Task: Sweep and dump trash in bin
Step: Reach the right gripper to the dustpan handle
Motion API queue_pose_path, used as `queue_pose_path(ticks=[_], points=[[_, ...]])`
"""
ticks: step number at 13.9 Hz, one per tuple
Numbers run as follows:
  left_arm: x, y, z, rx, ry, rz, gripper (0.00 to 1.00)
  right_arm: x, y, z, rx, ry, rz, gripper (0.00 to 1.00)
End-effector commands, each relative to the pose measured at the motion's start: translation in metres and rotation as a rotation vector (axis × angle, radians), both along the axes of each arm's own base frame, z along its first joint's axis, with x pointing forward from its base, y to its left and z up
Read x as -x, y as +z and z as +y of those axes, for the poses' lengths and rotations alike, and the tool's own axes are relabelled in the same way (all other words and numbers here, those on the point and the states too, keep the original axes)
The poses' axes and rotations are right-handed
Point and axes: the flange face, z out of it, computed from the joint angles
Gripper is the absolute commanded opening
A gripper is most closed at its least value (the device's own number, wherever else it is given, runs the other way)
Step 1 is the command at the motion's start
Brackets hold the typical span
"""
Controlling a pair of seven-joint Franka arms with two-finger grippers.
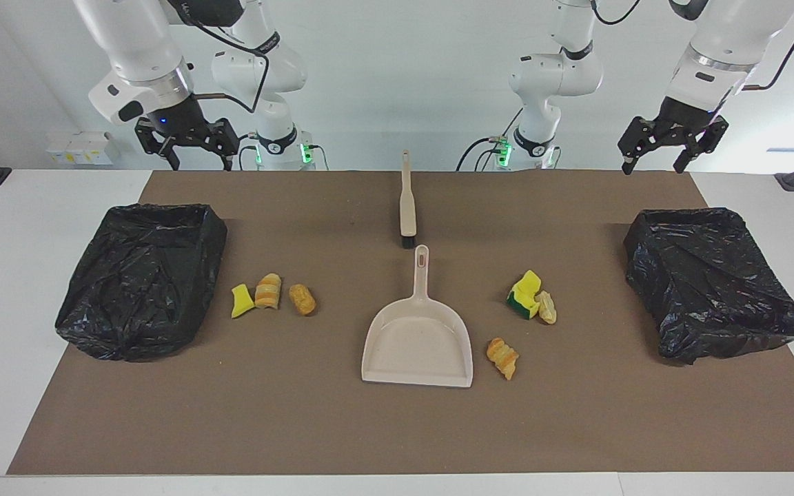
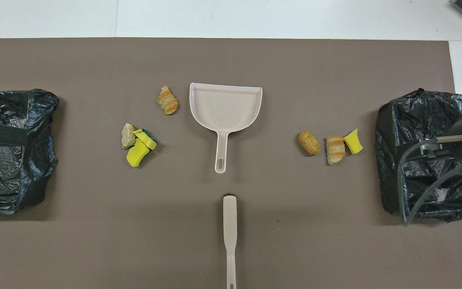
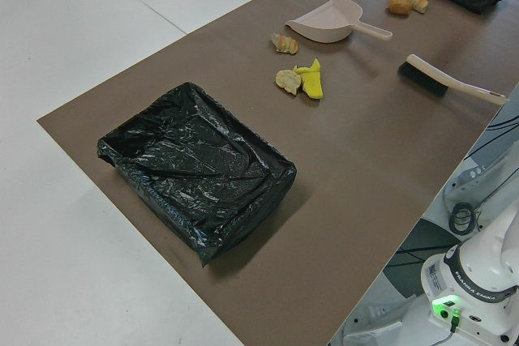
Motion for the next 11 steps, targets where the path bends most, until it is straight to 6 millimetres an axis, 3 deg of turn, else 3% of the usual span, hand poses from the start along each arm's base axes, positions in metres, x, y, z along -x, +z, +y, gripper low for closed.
queue_pose_path(ticks=[1,3,11], points=[[0.001,0.002,0.001,0.004,-0.005,-0.003,1.0,-0.02,-0.015,0.044,-0.019,-0.027,-0.013,1.0],[0.001,0.002,0.001,0.004,-0.005,-0.003,1.0,-0.033,-0.03,0.065,-0.079,-0.092,-0.024,1.0],[0.001,0.002,0.001,0.004,-0.005,-0.003,1.0,-0.071,-0.107,0.223,-0.144,-0.18,-0.151,1.0]])
